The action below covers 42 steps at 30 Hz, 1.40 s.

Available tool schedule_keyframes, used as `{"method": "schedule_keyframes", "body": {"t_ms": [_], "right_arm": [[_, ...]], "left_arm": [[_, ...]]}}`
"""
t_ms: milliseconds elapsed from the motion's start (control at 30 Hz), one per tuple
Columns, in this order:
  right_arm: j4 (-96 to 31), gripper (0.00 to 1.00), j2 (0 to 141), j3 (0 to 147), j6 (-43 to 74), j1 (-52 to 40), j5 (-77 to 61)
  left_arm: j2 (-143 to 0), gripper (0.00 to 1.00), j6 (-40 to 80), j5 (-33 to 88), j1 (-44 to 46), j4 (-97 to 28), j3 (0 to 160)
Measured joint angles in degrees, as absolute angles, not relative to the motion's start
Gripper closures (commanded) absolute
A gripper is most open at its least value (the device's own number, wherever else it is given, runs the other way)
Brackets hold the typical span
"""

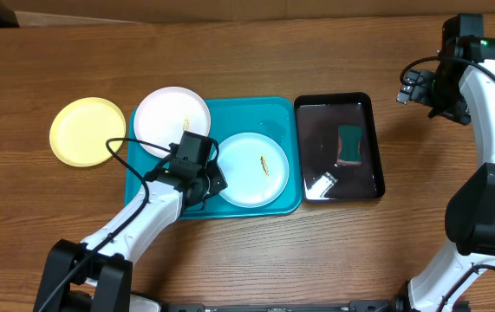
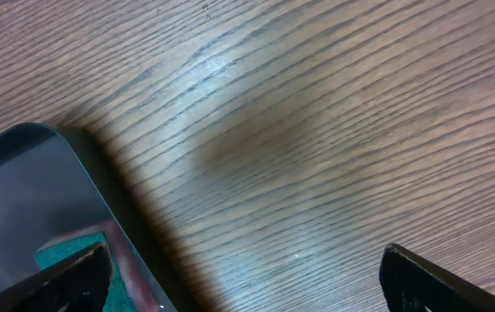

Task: Clean dirty plates on tray and stack at the side
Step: 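Lower the right gripper into the black tray and grasp the green sponge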

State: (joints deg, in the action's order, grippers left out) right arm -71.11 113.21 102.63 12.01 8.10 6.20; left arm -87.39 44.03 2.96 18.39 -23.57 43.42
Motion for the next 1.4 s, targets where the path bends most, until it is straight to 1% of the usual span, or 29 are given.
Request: {"method": "schedule_keyframes", "body": {"t_ms": [167, 267, 300, 333, 433, 600, 800, 933, 1000, 1067, 1400], "right_arm": [[-69.6, 0.0, 113.2, 102.6, 12.0, 8.1, 5.0], [-71.5, 0.0, 113.2, 102.6, 12.0, 8.1, 1.5], [-72.5, 0.12, 113.2, 102.6, 11.5, 8.1, -1.4], [-72.6, 0.15, 113.2, 102.6, 11.1, 8.1, -2.5], [-73.6, 0.19, 113.2, 102.7, 7.2, 7.7, -9.0], [-80.5, 0.2, 112.6, 107.3, 4.4, 3.9, -12.4], [-84.7, 0.21, 108.4, 108.7, 4.2, -4.7, -8.7], [-82.0, 0.22, 108.0, 104.6, 7.1, -9.4, -4.1], [-79.5, 0.25, 108.0, 100.8, 8.5, -10.6, -2.5], [-76.7, 0.27, 108.0, 97.2, 9.2, -11.2, -1.3], [-57.6, 0.27, 108.0, 80.6, 10.6, -11.7, 3.8]], "left_arm": [[-87.4, 0.96, 45.1, 3.6, 15.4, -23.5, 43.4], [-87.4, 0.96, 45.1, 3.9, 14.6, -23.5, 43.4], [-87.4, 0.96, 45.1, 3.9, 14.6, -23.5, 43.4], [-87.4, 0.96, 45.1, 4.0, 14.6, -23.5, 43.4], [-87.4, 0.96, 45.1, 4.1, 14.6, -23.5, 43.4], [-87.4, 0.96, 45.1, 4.6, 13.7, -23.5, 43.4], [-87.4, 0.96, 45.0, 5.0, 12.9, -24.2, 43.4], [-87.4, 0.93, 44.8, 5.2, 12.9, -24.5, 43.4], [-87.4, 0.92, 44.8, 5.3, 12.9, -24.6, 43.4], [-87.4, 0.92, 44.6, 5.3, 12.9, -24.6, 43.4], [-87.4, 0.92, 44.6, 5.3, 12.9, -24.6, 43.4]]}}
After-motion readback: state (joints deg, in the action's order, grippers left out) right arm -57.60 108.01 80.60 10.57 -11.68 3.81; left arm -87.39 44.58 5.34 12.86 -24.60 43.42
